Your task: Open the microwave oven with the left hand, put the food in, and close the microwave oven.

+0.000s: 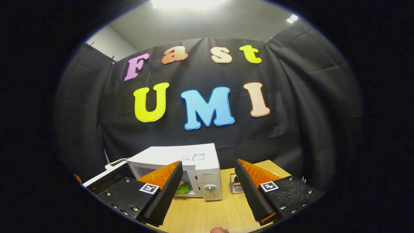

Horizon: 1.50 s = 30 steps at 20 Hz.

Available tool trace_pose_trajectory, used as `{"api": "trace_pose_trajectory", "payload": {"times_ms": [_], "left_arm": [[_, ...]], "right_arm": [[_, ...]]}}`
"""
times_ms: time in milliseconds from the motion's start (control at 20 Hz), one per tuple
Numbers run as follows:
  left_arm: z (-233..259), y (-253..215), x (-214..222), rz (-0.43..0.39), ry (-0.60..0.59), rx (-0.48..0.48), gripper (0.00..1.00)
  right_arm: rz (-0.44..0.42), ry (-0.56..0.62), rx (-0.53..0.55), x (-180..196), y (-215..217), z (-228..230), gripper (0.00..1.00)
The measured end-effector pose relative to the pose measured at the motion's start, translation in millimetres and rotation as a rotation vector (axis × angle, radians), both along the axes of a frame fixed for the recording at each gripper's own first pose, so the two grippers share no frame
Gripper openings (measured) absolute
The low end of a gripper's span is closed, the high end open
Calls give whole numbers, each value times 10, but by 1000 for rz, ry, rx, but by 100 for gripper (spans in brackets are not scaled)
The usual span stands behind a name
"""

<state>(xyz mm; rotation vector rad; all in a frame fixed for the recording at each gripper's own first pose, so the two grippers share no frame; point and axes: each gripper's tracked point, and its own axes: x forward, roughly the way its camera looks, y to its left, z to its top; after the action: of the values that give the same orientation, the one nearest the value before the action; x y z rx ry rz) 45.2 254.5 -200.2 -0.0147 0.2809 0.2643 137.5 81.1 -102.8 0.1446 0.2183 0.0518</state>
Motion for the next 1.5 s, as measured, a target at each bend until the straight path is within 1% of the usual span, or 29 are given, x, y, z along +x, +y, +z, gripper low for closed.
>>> {"api": "trace_pose_trajectory", "payload": {"times_ms": [100, 150, 200, 250, 350, 450, 500, 550, 750, 1000, 1050, 1100, 1300, 1500], "left_arm": [[-92, -112, 3, -24, 24, -13, 7], [-121, -189, 16, -42, 32, -18, 9], [-167, -255, 20, -57, 43, -16, 7], [-196, -335, 27, -74, 51, -14, 9], [-231, -486, 42, -103, 61, -10, 9], [-248, -540, 33, -106, 71, 4, 8], [-251, -603, 34, -114, 74, -10, 7], [-248, -654, 27, -125, 78, -24, 9], [-214, -834, 58, -148, 86, -17, 9], [-176, -1197, 81, -182, 92, -11, 9], [-164, -1281, 81, -189, 94, -9, 7], [-172, -1364, 94, -195, 96, -5, 9], [-180, -1712, 95, -210, 102, 0, 9], [-185, -2016, 150, -234, 108, -4, 7]], "right_arm": [[-8, -3, -6, -47, -95, 22, 98], [-11, -6, -9, -68, -131, 45, 98], [-17, -8, -12, -96, -181, 58, 98], [-21, -10, -16, -112, -232, 65, 98], [-30, -13, -22, -140, -323, 75, 98], [-39, -13, -20, -198, -388, 81, 98], [-44, -13, -21, -217, -427, 71, 98], [-46, -11, -23, -240, -463, 61, 98], [-49, -10, -36, -361, -576, 31, 98], [-36, -3, -24, -559, -745, -29, 98], [-26, 3, -16, -598, -751, -53, 98], [-16, 10, -15, -653, -772, -102, 98], [38, 15, -30, -830, -849, -142, 98], [54, 15, -43, -943, -1017, -149, 98]]}}
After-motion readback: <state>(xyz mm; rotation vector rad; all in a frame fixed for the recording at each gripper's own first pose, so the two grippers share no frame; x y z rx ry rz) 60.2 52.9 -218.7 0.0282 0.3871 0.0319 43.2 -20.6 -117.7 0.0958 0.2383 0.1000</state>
